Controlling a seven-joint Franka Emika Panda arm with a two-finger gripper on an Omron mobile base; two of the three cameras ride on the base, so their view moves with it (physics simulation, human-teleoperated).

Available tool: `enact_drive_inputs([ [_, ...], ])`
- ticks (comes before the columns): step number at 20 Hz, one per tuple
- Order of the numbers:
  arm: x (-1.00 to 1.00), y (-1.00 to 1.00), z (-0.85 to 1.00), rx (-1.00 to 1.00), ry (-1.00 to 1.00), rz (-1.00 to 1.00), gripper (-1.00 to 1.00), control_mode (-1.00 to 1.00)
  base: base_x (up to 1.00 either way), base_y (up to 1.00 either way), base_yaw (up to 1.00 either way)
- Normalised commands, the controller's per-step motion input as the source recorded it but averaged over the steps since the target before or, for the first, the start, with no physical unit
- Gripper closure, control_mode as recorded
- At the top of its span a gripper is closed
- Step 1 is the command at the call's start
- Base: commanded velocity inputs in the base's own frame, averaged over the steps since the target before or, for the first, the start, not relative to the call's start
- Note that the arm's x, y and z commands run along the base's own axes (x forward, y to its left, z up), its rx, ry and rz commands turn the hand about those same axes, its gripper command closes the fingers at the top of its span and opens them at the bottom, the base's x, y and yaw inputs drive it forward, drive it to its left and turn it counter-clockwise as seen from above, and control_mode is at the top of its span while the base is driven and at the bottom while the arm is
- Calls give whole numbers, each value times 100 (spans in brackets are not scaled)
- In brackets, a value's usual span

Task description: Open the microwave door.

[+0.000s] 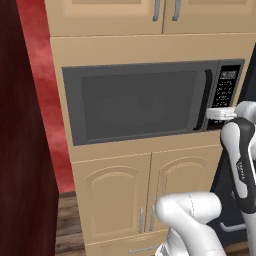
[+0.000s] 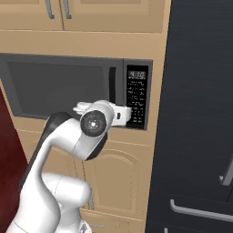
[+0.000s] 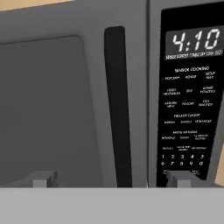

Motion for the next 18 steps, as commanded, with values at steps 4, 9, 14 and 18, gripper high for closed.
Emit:
enact_drive_inputs([
  [4,41,0,0,9,-15,0,-100,-100,0,0,0],
  [9,49,0,0,7,-18,2,-100,-100,0,0,0],
  [14,38,0,0,1,-14,1,-100,-100,0,0,0],
  [18,46,-10,0,0,-2,0,-100,-100,0,0,0],
])
